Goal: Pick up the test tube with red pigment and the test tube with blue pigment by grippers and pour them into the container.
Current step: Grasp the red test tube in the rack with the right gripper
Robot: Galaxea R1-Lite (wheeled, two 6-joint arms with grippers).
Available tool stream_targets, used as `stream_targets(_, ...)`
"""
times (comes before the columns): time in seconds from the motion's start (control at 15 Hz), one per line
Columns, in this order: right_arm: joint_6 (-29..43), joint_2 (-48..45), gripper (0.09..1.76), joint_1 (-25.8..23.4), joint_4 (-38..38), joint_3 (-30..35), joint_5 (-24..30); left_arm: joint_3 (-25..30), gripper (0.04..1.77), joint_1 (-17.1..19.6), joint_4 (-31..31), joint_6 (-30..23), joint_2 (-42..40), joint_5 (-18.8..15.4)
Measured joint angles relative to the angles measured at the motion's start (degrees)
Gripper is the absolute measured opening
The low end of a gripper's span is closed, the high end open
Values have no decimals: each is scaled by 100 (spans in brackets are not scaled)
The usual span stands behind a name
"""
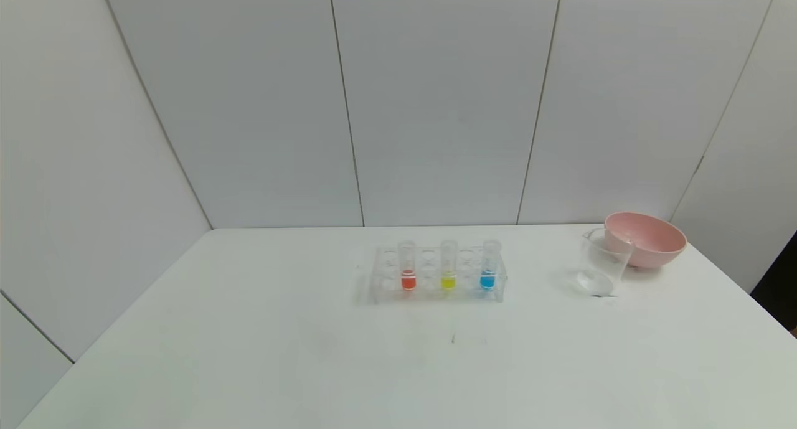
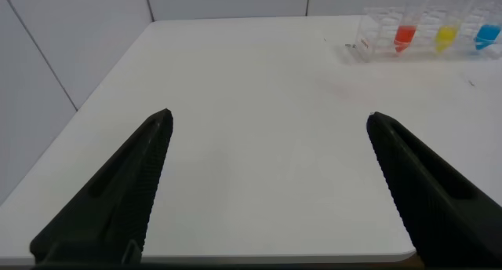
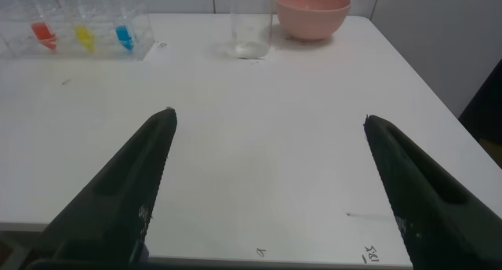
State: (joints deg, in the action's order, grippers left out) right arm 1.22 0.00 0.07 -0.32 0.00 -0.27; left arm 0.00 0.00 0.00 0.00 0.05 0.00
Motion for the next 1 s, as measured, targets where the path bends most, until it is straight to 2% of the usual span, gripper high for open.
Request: stream_targets(1.0, -56, 0, 171, -7, -69, -7, -39, 0, 176, 0, 0, 2, 0, 0)
